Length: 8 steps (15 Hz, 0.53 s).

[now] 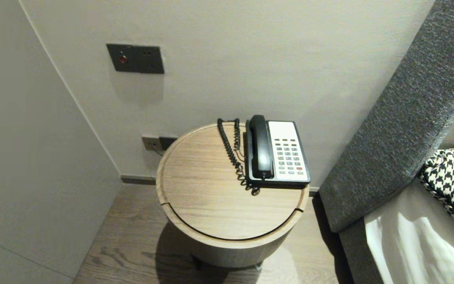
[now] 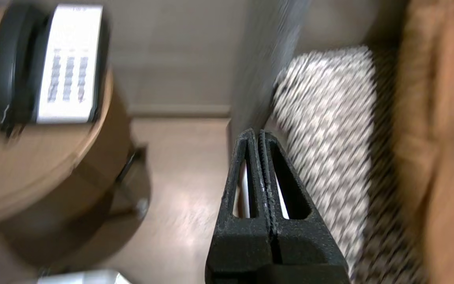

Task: Open the nightstand drawer

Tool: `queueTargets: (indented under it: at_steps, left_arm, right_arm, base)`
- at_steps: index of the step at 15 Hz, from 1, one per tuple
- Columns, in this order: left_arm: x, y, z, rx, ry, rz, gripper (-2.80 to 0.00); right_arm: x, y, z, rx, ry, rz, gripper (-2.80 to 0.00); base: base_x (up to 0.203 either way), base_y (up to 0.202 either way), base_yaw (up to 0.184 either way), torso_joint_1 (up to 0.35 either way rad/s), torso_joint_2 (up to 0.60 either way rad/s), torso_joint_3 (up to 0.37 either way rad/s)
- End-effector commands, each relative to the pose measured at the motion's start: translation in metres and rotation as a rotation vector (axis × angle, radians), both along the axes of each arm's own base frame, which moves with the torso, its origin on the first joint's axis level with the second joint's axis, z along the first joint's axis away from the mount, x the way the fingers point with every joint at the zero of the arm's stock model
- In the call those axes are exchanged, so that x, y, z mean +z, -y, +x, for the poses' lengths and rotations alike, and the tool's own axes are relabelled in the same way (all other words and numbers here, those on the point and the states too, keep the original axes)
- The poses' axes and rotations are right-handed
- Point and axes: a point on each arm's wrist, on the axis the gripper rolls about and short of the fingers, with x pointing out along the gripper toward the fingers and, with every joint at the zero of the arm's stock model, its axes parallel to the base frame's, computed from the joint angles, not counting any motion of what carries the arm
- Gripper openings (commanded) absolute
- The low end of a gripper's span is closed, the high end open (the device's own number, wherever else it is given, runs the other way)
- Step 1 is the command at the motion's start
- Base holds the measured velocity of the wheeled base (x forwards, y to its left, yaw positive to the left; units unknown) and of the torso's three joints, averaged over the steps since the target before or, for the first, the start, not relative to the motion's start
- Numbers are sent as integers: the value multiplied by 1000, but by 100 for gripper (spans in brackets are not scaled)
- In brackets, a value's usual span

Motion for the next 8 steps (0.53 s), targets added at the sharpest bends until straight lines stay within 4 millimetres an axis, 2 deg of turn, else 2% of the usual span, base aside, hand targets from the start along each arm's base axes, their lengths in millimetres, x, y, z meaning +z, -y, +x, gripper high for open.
queueTargets:
  at_steps: [1, 5, 6, 8]
  left_arm:
    - [0, 0, 0, 1, 2, -1, -280]
    - [0, 0, 0, 1, 2, -1, -280]
    - [0, 0, 0, 1, 2, -1, -280]
    - [0, 0, 0, 1, 2, -1, -280]
  right_arm:
    - [-42, -7, -28, 52, -10, 11, -280]
    - [-135, -7, -45, 127, -131, 44, -280]
    - [-153, -6, -44, 134, -172, 51, -280]
    - [-175, -5, -35, 141, -203, 51, -280]
  base:
    - [0, 0, 0, 0, 0, 0]
    - [0, 0, 0, 0, 0, 0]
    - [0, 0, 0, 0, 0, 0]
    - [0, 0, 0, 0, 0, 0]
